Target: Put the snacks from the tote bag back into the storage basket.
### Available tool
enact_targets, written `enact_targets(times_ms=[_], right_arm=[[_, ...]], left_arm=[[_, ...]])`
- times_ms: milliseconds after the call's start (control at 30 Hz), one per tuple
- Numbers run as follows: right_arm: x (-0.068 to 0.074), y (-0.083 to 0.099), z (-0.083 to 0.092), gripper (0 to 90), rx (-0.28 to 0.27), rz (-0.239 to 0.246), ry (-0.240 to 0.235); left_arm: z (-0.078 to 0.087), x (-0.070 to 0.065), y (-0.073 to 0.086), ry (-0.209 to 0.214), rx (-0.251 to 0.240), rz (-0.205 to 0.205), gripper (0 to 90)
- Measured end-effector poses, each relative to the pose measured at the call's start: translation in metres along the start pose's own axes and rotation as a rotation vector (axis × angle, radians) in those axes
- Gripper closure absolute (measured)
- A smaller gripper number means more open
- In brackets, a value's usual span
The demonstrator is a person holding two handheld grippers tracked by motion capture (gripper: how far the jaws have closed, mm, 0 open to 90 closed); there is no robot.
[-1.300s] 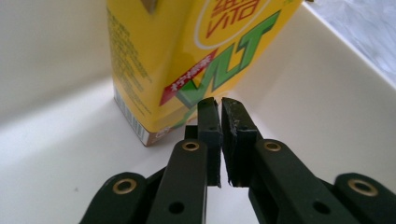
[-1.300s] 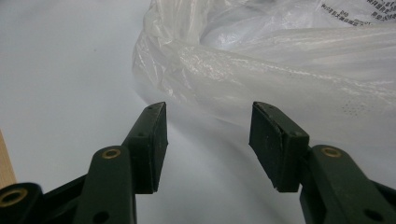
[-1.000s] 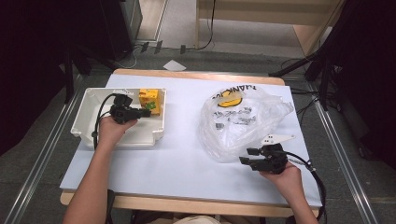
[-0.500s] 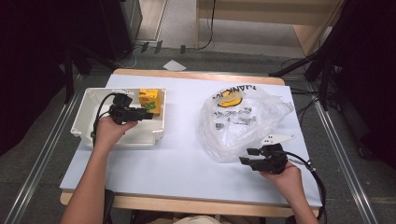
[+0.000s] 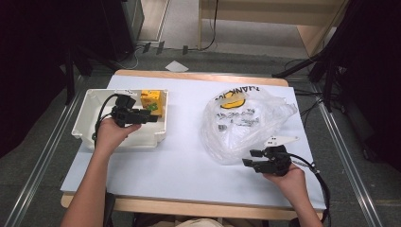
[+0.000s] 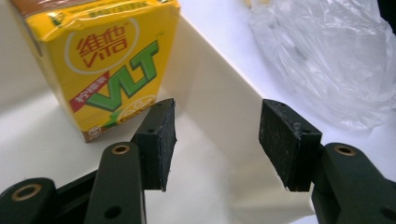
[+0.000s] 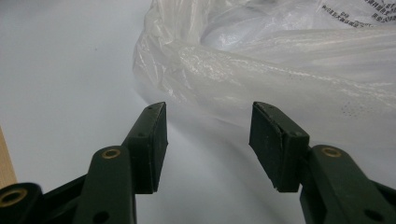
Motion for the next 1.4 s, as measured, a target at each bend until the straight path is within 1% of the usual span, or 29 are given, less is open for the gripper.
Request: enact_targets(times_ms=[367, 500, 800, 1000, 1300, 1367, 1400], right_arm=[[-0.001, -0.002, -0.001, 47.5, -0.004, 0.001, -0.007], [0.000, -0.003, -0.001, 47.6, -0.004, 0.001, -0.011], [0.000, -0.003, -0.002, 47.6, -0.002, 0.003, -0.010], [0.000, -0.003, -0.002, 47.6, -0.003, 0.004, -0.009], [0.000, -0.003, -0.002, 47.6, -0.003, 0.005, -0.010], [0.000, -0.003, -0.002, 47.6, -0.002, 0.003, -0.009], [0.000, -0.003, -0.002, 47.6, -0.002, 0.003, -0.009]], left_arm=[[0.002, -0.018, -0.009, 0.009, 0.002, -0.032, 45.8], [0.001, -0.027, -0.012, 0.023, 0.004, -0.050, 45.3], [-0.006, -0.047, -0.020, 0.059, 0.009, -0.081, 44.1], [-0.011, -0.059, -0.024, 0.079, 0.007, -0.097, 43.3], [-0.020, -0.077, -0.029, 0.105, 0.002, -0.141, 43.3], [-0.023, -0.082, -0.028, 0.111, 0.013, -0.157, 43.2], [-0.023, -0.082, -0.028, 0.111, 0.013, -0.157, 43.1]])
Point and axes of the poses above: each handheld gripper's, and its own axes: z roughly backward along the jaws, y roughly out of its underside, x roughly to its left, the point moved 9 cm from there along -z, roughly forward along the jaws, and after that the axes turned 15 degrees about -z, right-handed, at the moved point
